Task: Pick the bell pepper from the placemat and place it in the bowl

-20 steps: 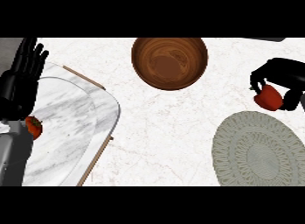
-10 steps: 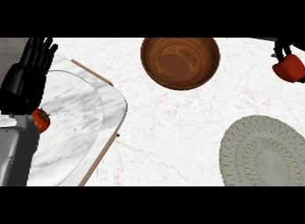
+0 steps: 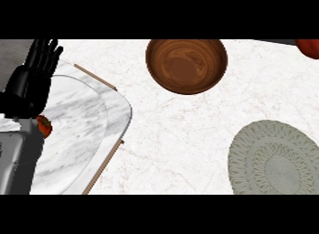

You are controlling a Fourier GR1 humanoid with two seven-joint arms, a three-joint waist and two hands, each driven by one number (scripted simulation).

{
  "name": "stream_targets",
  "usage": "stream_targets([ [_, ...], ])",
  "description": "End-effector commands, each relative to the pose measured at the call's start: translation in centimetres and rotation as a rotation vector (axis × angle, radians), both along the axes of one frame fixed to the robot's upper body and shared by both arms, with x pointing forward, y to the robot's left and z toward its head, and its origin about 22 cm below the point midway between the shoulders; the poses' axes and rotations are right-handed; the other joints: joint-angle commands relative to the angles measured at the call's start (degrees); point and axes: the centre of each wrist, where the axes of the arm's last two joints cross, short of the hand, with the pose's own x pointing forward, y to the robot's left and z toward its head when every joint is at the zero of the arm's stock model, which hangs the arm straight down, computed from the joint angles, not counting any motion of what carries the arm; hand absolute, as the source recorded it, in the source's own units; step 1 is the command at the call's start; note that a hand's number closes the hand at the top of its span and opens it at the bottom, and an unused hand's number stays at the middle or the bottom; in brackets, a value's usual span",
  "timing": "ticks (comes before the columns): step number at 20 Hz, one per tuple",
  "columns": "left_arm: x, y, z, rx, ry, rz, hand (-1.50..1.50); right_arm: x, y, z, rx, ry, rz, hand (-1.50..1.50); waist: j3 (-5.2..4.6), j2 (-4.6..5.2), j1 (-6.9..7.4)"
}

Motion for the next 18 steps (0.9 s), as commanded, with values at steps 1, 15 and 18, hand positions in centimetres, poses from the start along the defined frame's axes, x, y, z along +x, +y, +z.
stream_targets([
  [1,0.3,0.4,0.4,0.008,-0.003,0.015,0.00,0.5,0.5,1.4,0.148,0.004,0.175,1.50,-0.03,-0.22,-0.58],
  [15,0.2,1.0,0.1,0.004,0.025,0.043,0.00,3.3,7.9,5.0,0.340,0.234,0.373,1.50,-0.39,-1.74,-2.23],
  [18,0.5,0.5,-0.2,0.006,0.029,0.050,0.00,3.9,11.6,6.6,0.307,0.253,0.417,1.50,-0.48,-1.87,-3.16],
])
